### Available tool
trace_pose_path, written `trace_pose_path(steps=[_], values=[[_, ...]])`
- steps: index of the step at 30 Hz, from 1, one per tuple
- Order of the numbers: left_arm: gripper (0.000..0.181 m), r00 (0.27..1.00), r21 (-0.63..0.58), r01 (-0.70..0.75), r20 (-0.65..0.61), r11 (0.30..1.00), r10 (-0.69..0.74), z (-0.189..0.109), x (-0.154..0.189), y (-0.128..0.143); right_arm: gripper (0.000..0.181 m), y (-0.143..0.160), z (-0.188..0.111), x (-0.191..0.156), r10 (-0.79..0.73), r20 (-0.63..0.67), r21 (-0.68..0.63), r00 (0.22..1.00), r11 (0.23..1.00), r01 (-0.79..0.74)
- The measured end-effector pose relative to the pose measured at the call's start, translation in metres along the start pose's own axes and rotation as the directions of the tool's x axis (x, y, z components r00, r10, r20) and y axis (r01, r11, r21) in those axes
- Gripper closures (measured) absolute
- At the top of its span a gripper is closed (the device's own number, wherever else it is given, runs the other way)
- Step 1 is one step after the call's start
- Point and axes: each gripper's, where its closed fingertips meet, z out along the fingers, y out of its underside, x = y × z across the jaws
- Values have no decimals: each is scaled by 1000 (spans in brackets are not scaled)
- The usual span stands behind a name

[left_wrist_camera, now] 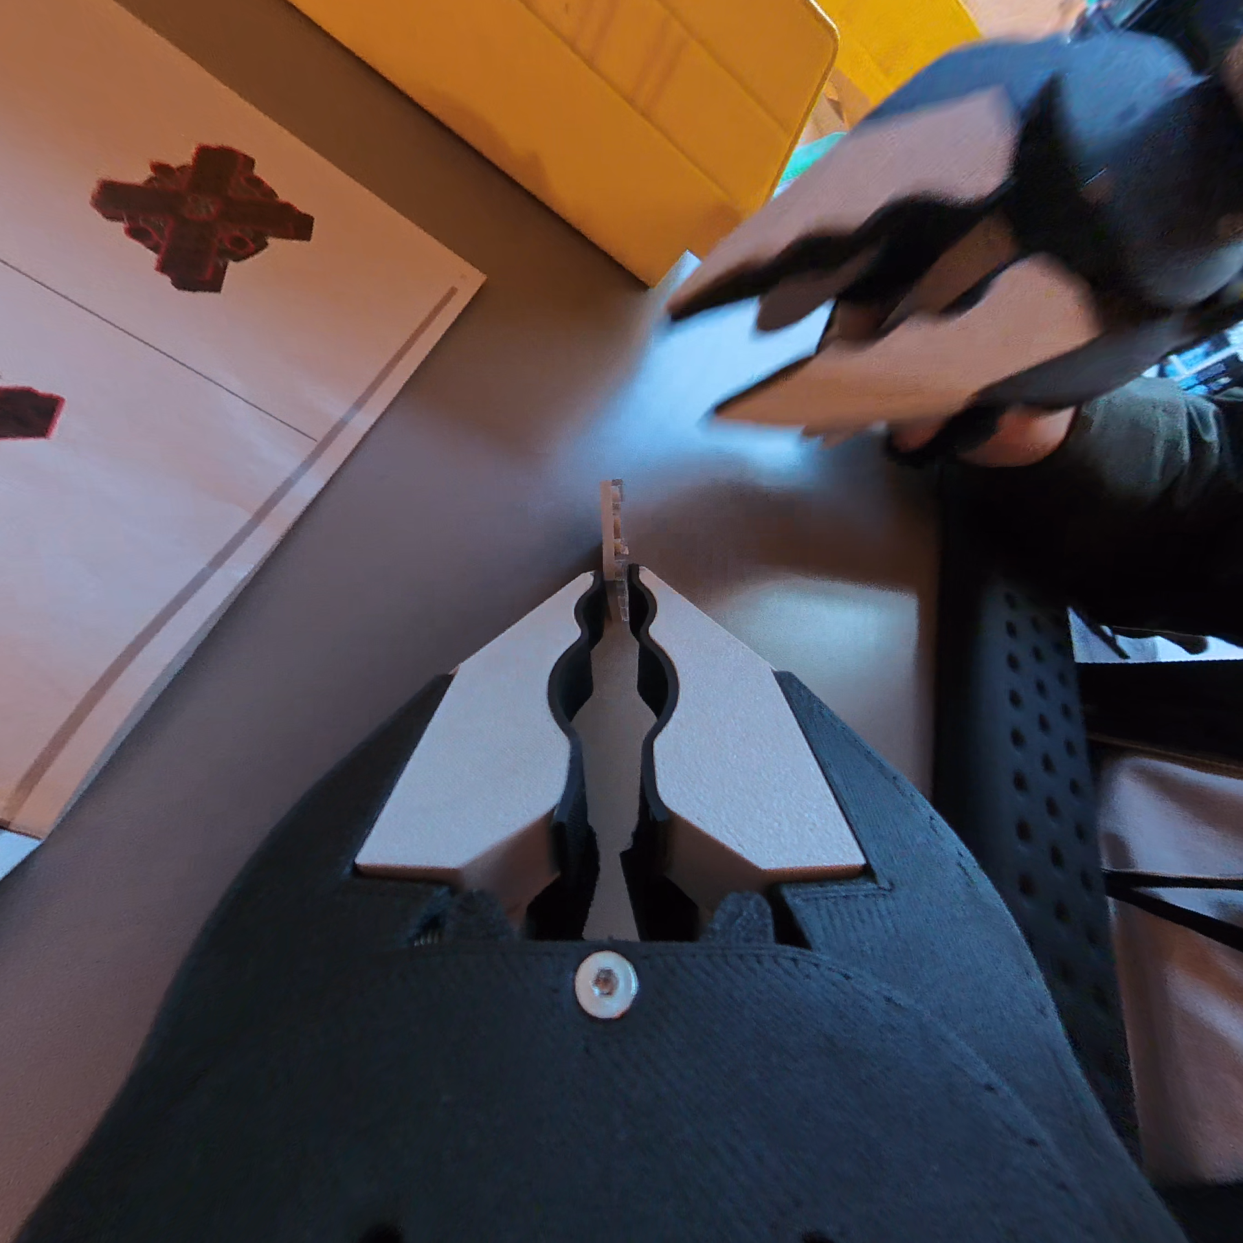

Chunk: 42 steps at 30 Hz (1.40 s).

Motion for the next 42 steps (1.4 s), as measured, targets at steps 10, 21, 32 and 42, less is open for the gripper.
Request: trace_pose_path(steps=[10, 21, 32, 42], values=[[177, 999, 17, -5, 39, 1000, 5, 2, 0, -1, 173, 37, 20, -15, 143, 103, -162, 984, 979, -125], [172, 987, 4, -124, 106, 992, 122, 3, 4, -1, 173, 38, 22, -16, 159, 122, -177, 980, 975, -136], [175, 996, -26, -62, 65, 998, 63, 7, 5, 3, 173, 34, 24, -24, 44, 143, -145, 989, 989, -23], [175, 965, -57, -159, 201, 986, 168, 8, 1, 1, 174, 33, 25, -21, 78, 104, -160, 991, 985, -61]])
